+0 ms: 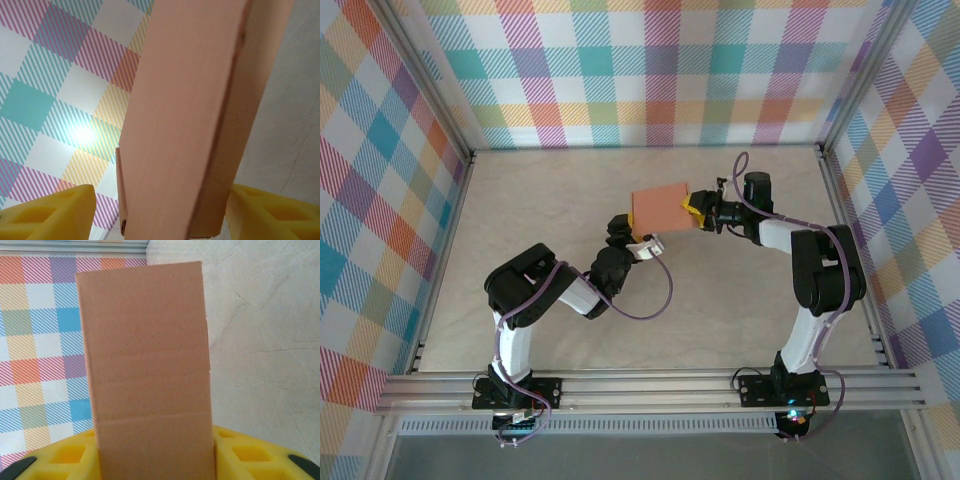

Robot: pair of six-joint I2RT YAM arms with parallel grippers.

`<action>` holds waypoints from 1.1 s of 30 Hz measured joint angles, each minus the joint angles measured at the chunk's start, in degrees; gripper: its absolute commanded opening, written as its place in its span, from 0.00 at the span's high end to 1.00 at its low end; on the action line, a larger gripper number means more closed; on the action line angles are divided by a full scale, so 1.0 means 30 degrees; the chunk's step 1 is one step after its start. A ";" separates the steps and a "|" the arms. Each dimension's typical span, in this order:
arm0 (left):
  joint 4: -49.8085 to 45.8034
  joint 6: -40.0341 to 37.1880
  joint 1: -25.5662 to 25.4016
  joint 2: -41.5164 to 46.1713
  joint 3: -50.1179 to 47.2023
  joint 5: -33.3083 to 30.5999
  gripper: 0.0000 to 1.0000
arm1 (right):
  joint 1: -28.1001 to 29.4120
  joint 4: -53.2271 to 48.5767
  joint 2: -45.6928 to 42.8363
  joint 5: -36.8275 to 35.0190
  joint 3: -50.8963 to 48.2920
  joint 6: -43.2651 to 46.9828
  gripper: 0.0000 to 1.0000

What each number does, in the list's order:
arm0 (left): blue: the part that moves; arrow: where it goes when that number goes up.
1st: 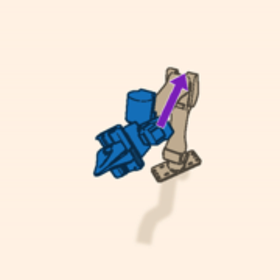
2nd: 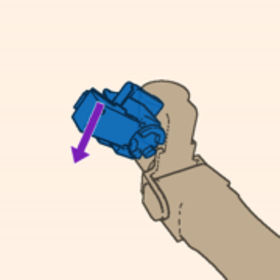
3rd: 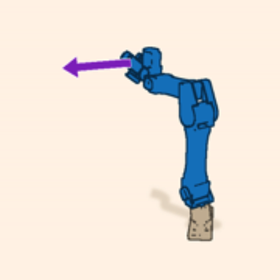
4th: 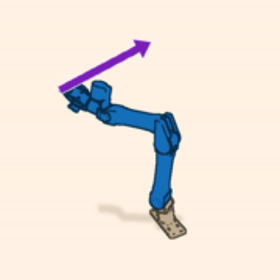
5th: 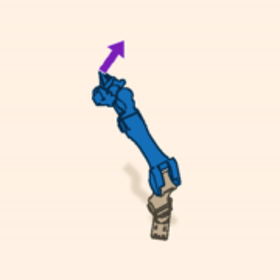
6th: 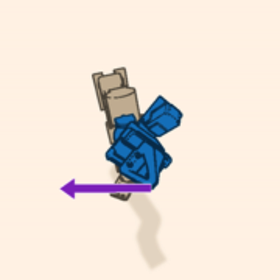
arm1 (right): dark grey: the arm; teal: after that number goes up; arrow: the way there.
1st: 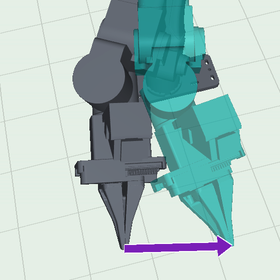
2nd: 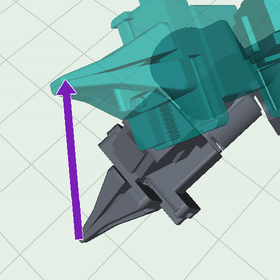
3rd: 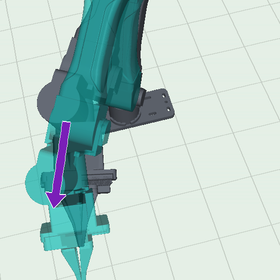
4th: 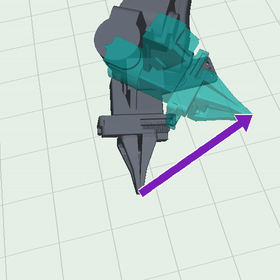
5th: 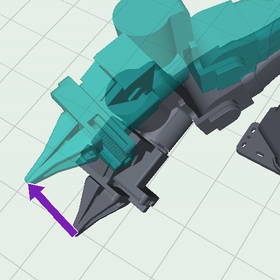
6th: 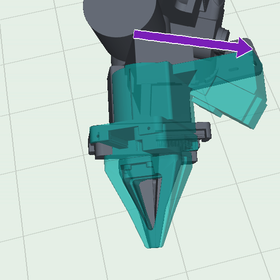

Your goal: Fold the paper box

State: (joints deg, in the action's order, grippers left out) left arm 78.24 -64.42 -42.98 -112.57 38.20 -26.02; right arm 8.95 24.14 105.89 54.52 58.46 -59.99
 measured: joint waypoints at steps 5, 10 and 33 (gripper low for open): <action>-0.0015 0.0102 0.0000 -0.0022 -0.0007 0.0000 0.32 | 0.0000 0.0226 0.0000 0.0066 -0.0226 -0.0335 0.57; 0.0058 -0.0058 0.0000 -0.0197 -0.0007 -0.0022 0.30 | 0.0000 0.1086 0.0000 0.0277 -0.0750 -0.1632 0.60; 0.0474 -0.0976 0.0000 -0.0488 0.0219 -0.0211 0.56 | 0.0000 0.1938 -0.0204 0.0517 -0.1173 -0.4044 0.59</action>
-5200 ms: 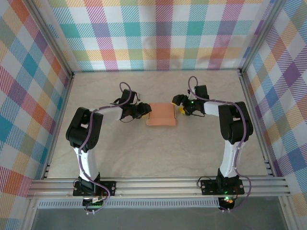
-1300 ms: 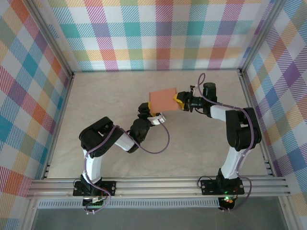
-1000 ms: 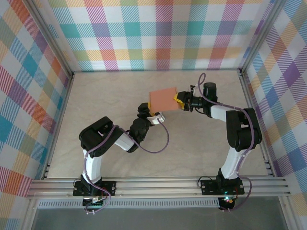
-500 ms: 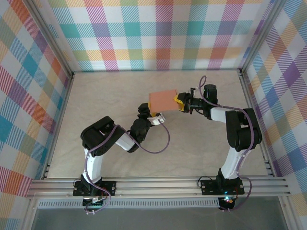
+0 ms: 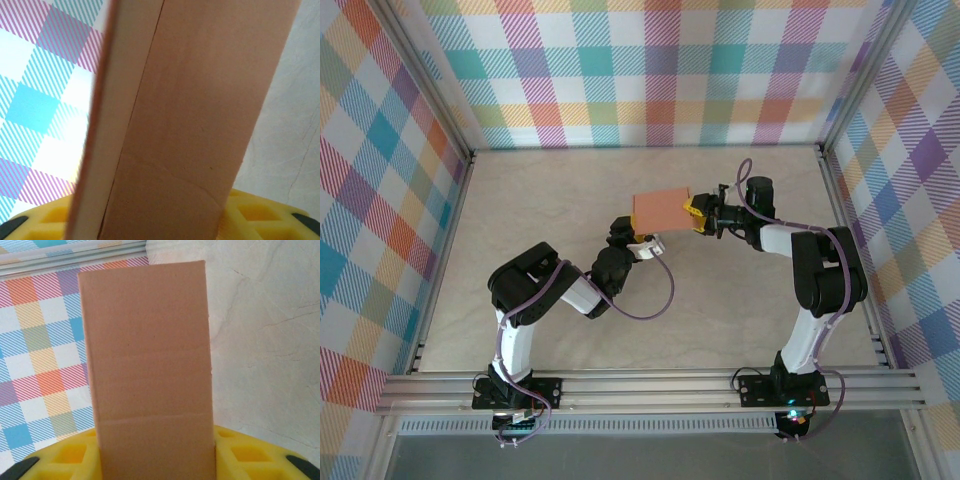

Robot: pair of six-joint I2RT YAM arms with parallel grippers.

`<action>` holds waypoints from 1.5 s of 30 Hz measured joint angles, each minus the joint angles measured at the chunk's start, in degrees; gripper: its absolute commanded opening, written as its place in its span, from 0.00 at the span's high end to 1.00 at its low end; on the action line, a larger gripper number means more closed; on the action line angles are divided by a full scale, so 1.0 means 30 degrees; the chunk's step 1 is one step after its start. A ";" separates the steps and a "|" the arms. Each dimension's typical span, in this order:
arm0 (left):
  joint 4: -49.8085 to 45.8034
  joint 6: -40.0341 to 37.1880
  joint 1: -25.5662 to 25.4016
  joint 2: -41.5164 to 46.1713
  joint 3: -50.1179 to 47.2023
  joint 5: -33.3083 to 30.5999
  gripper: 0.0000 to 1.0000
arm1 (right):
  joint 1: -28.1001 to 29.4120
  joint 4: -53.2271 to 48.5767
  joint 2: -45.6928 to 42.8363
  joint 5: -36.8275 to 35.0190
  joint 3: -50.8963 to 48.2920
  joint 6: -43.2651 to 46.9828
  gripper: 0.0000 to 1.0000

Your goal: Fold the paper box

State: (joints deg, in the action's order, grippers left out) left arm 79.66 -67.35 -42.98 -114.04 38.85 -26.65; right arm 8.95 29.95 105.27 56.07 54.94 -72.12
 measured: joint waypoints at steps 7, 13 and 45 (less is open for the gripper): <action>-0.0044 -0.0226 0.0000 0.0000 0.0000 0.0015 0.64 | 0.0000 -0.0007 0.0000 0.0000 0.0000 -0.0175 0.57; -0.0087 -0.0219 0.0000 0.0000 0.0000 0.0058 0.69 | 0.0000 -0.0109 -0.0007 0.0058 0.0000 -0.0175 0.51; -2.7037 1.3675 0.0000 0.6798 0.6178 0.8072 0.67 | -0.0284 -1.6684 -0.9792 -1.0324 0.1800 2.0072 0.19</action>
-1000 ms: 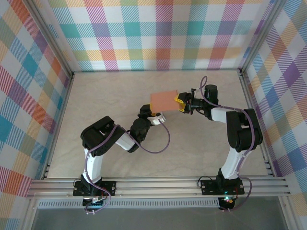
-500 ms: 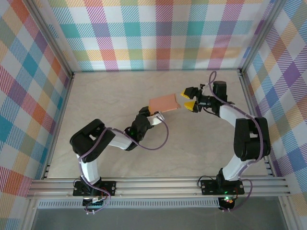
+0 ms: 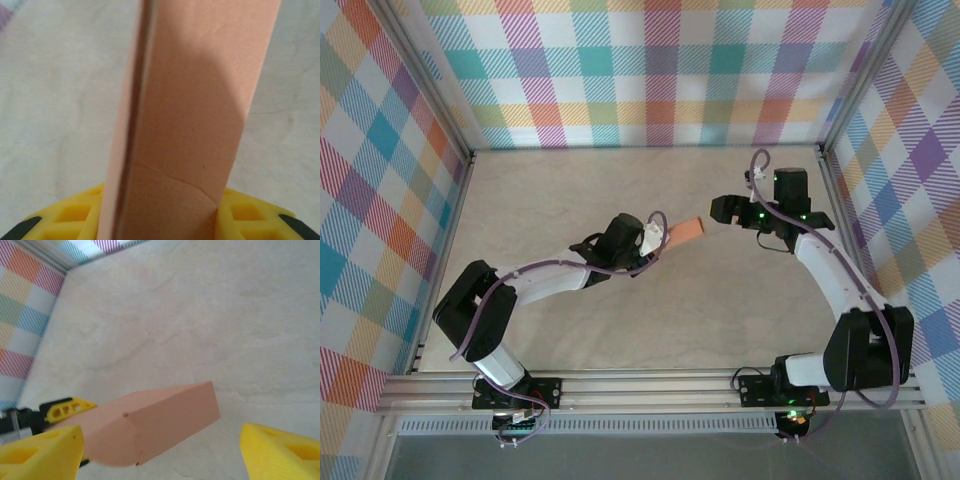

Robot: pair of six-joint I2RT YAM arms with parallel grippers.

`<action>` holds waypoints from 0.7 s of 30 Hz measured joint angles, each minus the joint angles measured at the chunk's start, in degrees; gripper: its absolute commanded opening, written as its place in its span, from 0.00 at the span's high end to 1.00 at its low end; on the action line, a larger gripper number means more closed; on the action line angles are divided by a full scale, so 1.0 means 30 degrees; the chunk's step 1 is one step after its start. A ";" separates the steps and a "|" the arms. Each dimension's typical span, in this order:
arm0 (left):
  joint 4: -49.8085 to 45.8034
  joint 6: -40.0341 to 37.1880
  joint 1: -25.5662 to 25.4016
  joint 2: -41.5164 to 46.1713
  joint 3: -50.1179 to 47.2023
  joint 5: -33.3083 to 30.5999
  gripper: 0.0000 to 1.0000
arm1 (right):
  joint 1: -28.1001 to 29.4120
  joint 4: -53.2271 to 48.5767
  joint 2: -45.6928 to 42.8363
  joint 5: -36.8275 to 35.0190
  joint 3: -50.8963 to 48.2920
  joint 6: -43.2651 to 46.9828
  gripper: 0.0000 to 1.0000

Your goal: Fold the paper box

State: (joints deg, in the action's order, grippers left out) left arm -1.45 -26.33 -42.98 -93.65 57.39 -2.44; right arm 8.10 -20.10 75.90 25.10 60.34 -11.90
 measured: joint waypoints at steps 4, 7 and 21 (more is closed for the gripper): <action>-0.3279 0.0889 0.0007 0.0000 0.0962 0.1100 0.67 | 0.1195 -0.1144 -0.1785 -0.1617 -0.0007 0.2550 0.22; -0.5850 0.1166 0.0036 -0.0015 0.1588 0.1800 0.67 | 0.1858 -0.1909 -0.2710 -0.2535 0.0000 0.4342 0.24; -1.1642 0.0984 0.0867 -0.0634 0.3876 0.3009 0.67 | 0.4189 -0.3388 -0.0153 -0.3585 0.0007 0.8910 0.60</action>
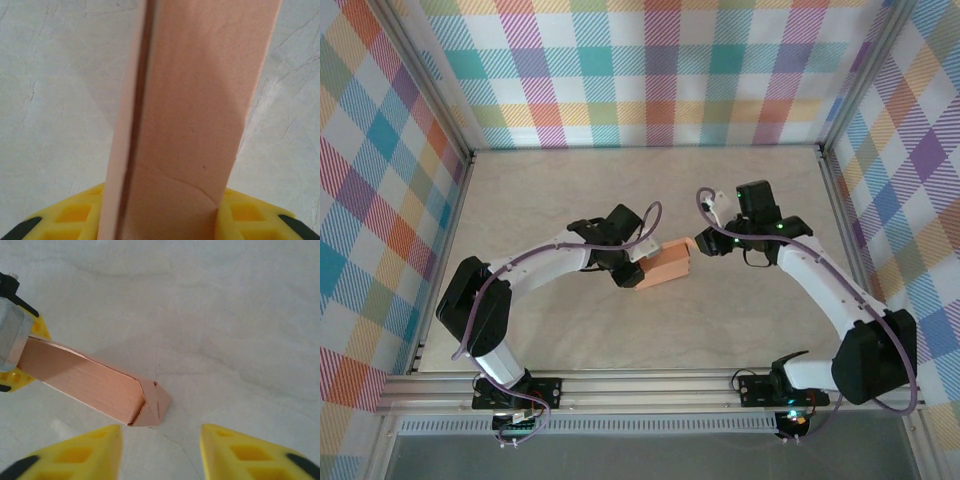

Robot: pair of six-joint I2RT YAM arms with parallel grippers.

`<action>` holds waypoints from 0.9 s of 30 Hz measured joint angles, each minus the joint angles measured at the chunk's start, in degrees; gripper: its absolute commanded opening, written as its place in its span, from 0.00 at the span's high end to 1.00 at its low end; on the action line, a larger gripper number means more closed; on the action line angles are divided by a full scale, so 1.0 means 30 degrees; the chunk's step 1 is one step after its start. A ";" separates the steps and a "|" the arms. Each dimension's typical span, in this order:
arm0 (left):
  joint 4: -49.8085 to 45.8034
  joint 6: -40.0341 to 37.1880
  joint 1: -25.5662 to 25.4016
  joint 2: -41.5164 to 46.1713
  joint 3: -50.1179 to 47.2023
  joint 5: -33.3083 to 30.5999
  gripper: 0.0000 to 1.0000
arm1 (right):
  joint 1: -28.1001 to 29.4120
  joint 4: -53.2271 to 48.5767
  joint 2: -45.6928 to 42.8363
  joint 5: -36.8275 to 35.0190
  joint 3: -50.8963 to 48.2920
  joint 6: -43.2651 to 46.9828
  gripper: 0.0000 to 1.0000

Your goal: Fold the paper box

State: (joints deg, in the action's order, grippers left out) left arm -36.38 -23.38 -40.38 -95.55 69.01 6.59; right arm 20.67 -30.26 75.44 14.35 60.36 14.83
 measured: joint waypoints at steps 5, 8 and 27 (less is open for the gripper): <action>-0.0321 -0.0095 0.0007 -0.0204 0.0270 0.0000 0.67 | 0.0262 -0.0299 0.1239 0.0007 0.0335 0.0546 0.60; -0.0350 -0.0153 0.0007 -0.0277 0.0350 0.0007 0.67 | 0.0277 -0.0306 0.1807 0.0102 0.0605 0.0801 0.61; -0.0801 -0.0226 0.0015 -0.0648 0.0838 0.0073 0.68 | 0.0481 -0.0685 0.3381 0.0933 0.1530 0.1137 0.82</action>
State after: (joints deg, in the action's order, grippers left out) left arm -38.79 -24.05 -40.34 -97.49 71.53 6.81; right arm 22.11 -32.32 85.58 17.15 64.95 18.24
